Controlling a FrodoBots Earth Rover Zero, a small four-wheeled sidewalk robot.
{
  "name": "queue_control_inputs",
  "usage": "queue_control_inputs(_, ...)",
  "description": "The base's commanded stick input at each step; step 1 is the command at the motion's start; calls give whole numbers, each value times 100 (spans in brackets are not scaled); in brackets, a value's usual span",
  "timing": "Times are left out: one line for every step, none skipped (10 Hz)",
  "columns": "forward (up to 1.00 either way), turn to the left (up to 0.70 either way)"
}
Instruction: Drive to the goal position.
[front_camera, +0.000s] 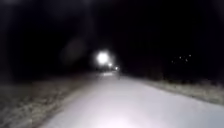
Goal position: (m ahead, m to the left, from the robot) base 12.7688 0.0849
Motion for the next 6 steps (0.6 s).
queue_control_inputs(100, 0)
queue_control_inputs(100, 0)
queue_control_inputs(100, 0)
queue_control_inputs(100, 0)
queue_control_inputs(100, 0)
queue_control_inputs(100, 0)
